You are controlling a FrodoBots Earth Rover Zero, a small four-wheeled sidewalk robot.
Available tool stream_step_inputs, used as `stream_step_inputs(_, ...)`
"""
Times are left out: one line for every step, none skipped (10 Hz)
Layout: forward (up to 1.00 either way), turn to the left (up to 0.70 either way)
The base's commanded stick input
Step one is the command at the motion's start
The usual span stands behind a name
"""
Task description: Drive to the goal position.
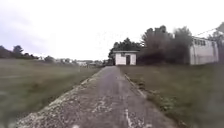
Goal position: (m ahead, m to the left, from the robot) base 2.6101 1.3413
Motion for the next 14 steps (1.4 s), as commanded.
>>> stream_step_inputs(1.00,0.00)
stream_step_inputs(1.00,0.00)
stream_step_inputs(1.00,0.00)
stream_step_inputs(1.00,0.00)
stream_step_inputs(1.00,0.00)
stream_step_inputs(1.00,0.00)
stream_step_inputs(1.00,0.00)
stream_step_inputs(1.00,0.00)
stream_step_inputs(1.00,0.00)
stream_step_inputs(1.00,0.00)
stream_step_inputs(1.00,0.00)
stream_step_inputs(1.00,0.00)
stream_step_inputs(1.00,0.00)
stream_step_inputs(1.00,0.00)
